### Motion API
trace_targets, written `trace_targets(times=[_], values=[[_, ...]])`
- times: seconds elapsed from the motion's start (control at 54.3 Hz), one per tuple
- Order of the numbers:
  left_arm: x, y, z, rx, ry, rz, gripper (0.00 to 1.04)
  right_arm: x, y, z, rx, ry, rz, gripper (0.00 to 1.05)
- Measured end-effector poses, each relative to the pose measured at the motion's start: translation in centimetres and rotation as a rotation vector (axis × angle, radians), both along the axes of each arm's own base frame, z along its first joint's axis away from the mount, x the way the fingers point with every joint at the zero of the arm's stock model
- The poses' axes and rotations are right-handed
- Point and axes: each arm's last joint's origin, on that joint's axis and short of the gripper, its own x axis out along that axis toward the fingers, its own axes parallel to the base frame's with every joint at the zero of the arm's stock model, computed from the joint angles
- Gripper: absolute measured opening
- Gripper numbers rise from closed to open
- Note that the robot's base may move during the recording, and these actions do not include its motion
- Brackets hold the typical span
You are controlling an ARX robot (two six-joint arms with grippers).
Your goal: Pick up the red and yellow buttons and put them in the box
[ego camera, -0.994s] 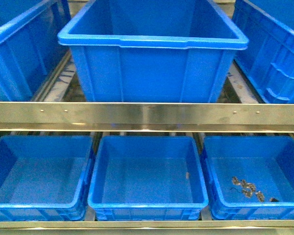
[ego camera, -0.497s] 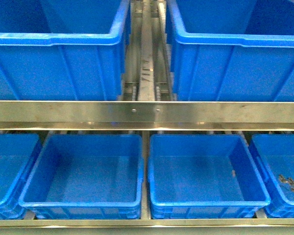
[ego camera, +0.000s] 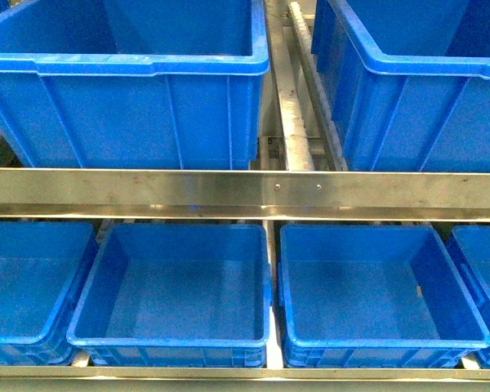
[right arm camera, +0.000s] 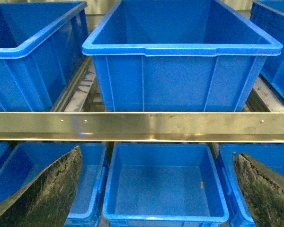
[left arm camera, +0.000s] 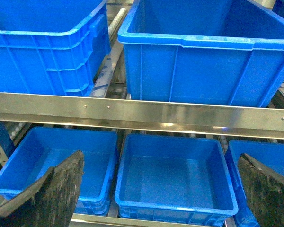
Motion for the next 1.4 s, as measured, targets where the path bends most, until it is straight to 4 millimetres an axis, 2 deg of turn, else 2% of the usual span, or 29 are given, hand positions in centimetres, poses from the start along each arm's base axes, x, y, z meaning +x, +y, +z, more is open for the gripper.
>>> trace_targets(times=[1.233,1.27,1.307,1.399], values=[[0.1,0.0,-0.1,0.008,0.018,0.001,0.97,0.0,0.0,0.0,0.000,0.000,-0.001,0.97],[0.4,0.2,0.2,0.027,0.063,-0.006,0.97,0.0,0.0,0.0,0.000,0.000,-0.001,0.97],[1.0,0.4,1.3,0.037,0.072,0.002,0.97,0.0,0.0,0.0,0.000,0.000,-0.001,0.97],[3.3,1.2,6.4,0.047,0.004,0.028,0.97,0.0,0.0,0.0,0.000,0.000,0.000,0.97]])
